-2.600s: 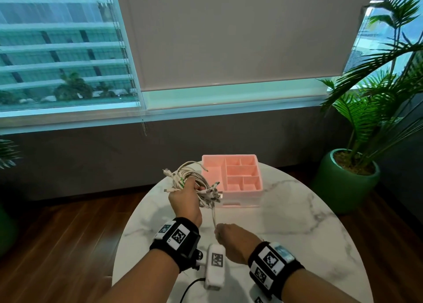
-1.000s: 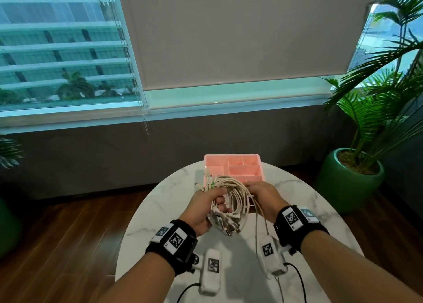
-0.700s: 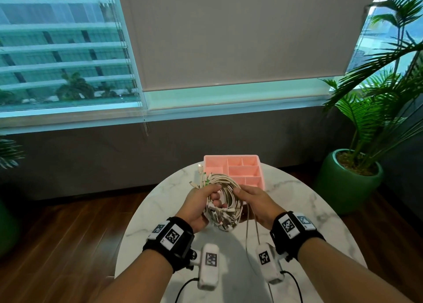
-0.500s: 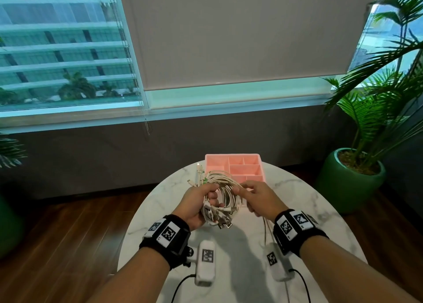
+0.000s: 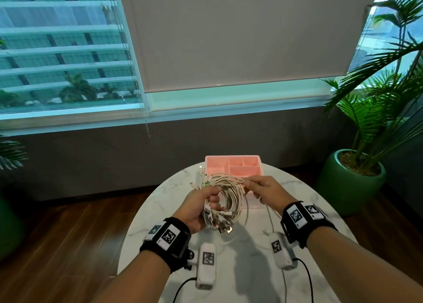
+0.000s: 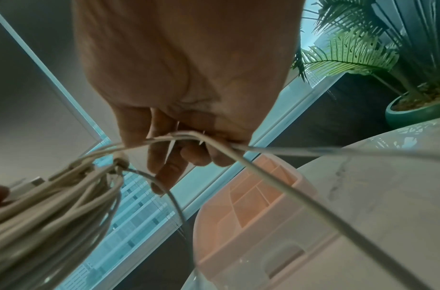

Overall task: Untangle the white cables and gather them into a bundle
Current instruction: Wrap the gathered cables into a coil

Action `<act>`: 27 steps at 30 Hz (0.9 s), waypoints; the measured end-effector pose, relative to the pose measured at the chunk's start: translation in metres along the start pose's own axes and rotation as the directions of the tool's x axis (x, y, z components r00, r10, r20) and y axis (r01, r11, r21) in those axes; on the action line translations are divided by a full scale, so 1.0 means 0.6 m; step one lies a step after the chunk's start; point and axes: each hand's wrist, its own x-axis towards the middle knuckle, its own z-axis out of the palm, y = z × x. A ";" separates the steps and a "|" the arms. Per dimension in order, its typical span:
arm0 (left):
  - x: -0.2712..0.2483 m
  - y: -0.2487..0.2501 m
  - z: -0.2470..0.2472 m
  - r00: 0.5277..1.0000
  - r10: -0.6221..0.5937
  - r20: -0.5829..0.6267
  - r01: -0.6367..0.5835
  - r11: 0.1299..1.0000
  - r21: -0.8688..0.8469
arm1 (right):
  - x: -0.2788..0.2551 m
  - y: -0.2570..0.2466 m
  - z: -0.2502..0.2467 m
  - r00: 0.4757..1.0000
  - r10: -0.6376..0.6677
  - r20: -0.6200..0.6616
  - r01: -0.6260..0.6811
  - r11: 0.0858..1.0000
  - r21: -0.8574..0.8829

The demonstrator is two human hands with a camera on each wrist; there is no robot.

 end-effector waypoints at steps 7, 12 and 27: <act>0.002 -0.005 0.004 0.997 -0.036 0.067 0.029 0.995 0.094 | 0.013 0.000 0.017 0.997 0.076 -0.032 -0.071 0.989 0.133; 0.003 -0.012 0.006 0.989 -0.062 0.138 0.038 0.985 0.167 | 0.018 -0.012 0.032 0.967 0.255 -0.008 -0.246 0.939 0.239; 0.017 -0.004 0.011 0.979 0.182 -0.097 -0.183 0.983 -0.006 | -0.041 0.008 0.117 0.958 0.284 -0.037 -0.203 0.765 0.611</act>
